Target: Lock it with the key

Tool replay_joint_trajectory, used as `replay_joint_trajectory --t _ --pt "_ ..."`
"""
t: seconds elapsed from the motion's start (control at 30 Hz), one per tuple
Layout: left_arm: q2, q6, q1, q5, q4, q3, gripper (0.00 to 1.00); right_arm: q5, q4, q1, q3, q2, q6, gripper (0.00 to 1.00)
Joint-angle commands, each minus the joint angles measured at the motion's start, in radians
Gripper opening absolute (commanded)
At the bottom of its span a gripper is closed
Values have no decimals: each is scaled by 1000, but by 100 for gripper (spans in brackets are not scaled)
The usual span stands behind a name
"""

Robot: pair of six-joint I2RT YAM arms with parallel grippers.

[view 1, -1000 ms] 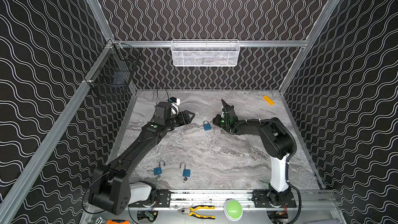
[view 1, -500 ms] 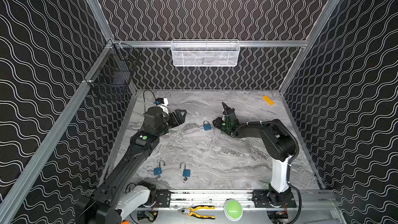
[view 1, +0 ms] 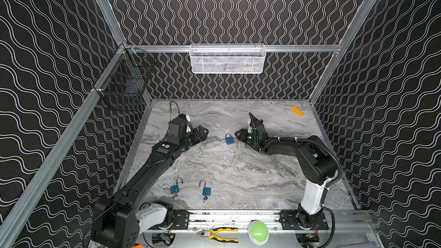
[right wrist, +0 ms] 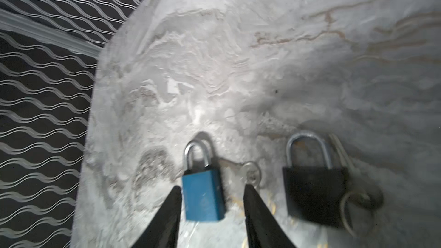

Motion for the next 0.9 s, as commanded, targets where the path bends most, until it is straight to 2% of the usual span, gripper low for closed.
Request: replay_joint_trajectory --t 0.0,0.13,0.3,0.53,0.87 --pt "12 27 2 8 -82 -4 86 -35 -3 1 -17 -51 13 48" --pt "8 33 -1 23 -142 -30 90 -44 -44 -2 -37 -138 -18 50" --pt "-15 32 -43 -1 -210 -69 91 -43 -199 -9 -19 -257 -92 52" --pt "-7 -60 -254 -137 -357 -59 89 -50 -332 -28 -107 -430 -129 53" --pt "12 -252 -524 -257 -435 -114 82 -105 -372 -35 -292 -640 -114 54"
